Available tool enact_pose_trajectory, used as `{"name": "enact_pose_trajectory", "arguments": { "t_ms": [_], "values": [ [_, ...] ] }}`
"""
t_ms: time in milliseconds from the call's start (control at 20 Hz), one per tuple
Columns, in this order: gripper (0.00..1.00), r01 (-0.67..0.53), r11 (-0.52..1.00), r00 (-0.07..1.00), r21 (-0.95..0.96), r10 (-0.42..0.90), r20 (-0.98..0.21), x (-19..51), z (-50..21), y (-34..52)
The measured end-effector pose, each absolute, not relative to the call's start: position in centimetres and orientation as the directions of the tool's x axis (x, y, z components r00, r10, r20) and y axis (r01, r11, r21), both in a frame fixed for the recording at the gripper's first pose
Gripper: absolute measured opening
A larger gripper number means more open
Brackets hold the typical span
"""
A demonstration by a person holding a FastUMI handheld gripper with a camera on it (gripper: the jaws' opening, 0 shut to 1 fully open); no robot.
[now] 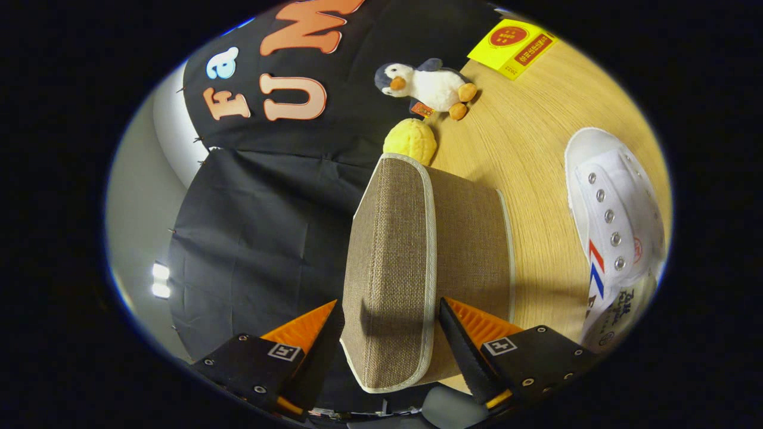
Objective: Open the storage box then place both shoes into the box .Put the left shoe in first, then the right shoe, with the right side of both shoes facing outward in a uniform manner.
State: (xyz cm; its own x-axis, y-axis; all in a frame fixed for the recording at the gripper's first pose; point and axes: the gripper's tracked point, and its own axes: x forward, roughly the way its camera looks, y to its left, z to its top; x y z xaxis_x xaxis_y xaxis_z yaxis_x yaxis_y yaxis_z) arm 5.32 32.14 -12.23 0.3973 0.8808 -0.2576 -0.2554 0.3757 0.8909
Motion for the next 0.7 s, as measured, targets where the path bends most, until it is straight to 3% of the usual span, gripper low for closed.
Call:
{"name": "enact_pose_trajectory", "arguments": {
  "t_ms": [150,350,450,500,700],
  "values": [
    [0.89,-0.223,0.349,0.398,0.910,0.885,-0.242,5.2,-11.8,31.9],
    [0.68,-0.227,0.359,0.412,0.905,0.878,-0.244,5.1,-11.4,30.8],
    [0.49,-0.216,0.356,0.427,0.909,0.872,-0.240,5.2,-11.0,30.1],
    [0.35,-0.217,0.344,0.428,0.914,0.875,-0.227,5.1,-10.6,29.8],
    [0.10,-0.258,0.261,0.431,0.930,0.893,-0.131,4.5,-6.8,30.1]
  ]
}}
